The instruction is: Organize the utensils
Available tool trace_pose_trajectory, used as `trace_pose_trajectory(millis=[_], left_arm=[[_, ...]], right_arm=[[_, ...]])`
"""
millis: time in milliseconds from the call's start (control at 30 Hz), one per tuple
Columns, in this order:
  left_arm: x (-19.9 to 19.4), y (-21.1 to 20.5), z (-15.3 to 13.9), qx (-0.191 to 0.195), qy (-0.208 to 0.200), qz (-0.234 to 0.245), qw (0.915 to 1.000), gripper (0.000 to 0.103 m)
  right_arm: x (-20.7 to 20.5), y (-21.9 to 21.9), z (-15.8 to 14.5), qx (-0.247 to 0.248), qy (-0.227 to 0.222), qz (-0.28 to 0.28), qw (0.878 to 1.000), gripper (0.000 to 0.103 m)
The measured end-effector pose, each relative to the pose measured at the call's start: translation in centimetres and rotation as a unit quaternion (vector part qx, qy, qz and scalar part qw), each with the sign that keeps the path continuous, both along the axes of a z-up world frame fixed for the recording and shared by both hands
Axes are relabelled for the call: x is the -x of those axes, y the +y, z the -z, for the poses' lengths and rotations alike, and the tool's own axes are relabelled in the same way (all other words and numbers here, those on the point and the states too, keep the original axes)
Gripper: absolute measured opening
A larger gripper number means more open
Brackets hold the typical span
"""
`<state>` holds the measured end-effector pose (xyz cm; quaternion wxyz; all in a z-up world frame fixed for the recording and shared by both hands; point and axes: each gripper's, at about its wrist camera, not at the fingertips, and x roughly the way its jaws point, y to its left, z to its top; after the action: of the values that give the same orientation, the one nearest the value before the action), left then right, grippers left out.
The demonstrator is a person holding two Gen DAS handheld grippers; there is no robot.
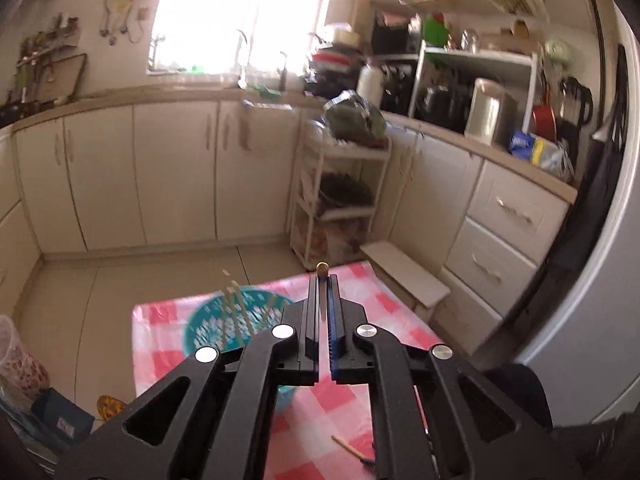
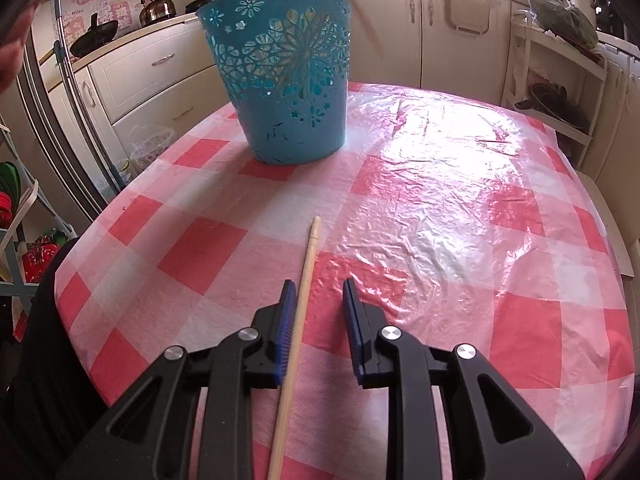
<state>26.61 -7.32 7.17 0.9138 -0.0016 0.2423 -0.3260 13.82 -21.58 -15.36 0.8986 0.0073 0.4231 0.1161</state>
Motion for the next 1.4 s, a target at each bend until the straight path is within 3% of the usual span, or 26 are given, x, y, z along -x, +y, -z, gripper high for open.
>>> trace_pose_trajectory(millis=[133, 367, 500, 633, 733, 767, 967, 1100, 1200, 1400], left_arm=[[-2.3, 1.9, -1.4, 0.026, -0.003, -0.034, 0.9991, 0.0], [-2.7, 2.8, -1.1, 0.042, 0.001, -0.04, 0.9983, 0.0], [-2.5, 3.5, 0.2, 0.037, 0.016, -0.042, 0.9983, 0.0], [-2.2, 4.1, 2.7, 0.02, 0.043, -0.046, 0.9978, 0.0], [-2.0, 4.5, 4.6, 0.015, 0.064, -0.05, 0.9966, 0.0], [-2.0, 4.6, 5.2, 0.014, 0.069, -0.05, 0.9962, 0.0], [-1.2, 4.1, 7.2, -0.001, 0.091, -0.028, 0.9954, 0.001], [0.0, 2.1, 8.5, -0.011, 0.107, 0.009, 0.9942, 0.001], [0.9, 0.4, 9.9, -0.027, 0.115, 0.022, 0.9927, 0.003], [1.7, 0.3, 13.1, -0.022, 0.154, 0.021, 0.9875, 0.013]], right_arm=[[0.0, -0.1, 0.0, -0.003, 0.001, 0.0, 1.0, 0.025], [-0.5, -0.7, 0.1, -0.009, 0.002, 0.0, 1.0, 0.025], [-0.5, -0.6, 0.1, -0.002, 0.001, 0.0, 1.0, 0.025], [-0.5, 0.8, 0.1, 0.05, -0.001, -0.01, 0.999, 0.024], [-0.6, 1.4, 0.1, 0.057, 0.001, -0.025, 0.998, 0.008], [-0.6, 1.5, 0.1, 0.056, 0.0, -0.026, 0.998, 0.007], [-0.9, -1.3, 0.4, -0.046, 0.023, 0.003, 0.999, 0.006], [-0.9, -2.4, 0.3, -0.08, 0.025, 0.02, 0.996, 0.006], [-0.7, -3.5, -0.4, -0.114, 0.015, 0.031, 0.993, 0.006], [-0.1, -5.8, -3.2, -0.19, -0.028, 0.04, 0.981, 0.006]])
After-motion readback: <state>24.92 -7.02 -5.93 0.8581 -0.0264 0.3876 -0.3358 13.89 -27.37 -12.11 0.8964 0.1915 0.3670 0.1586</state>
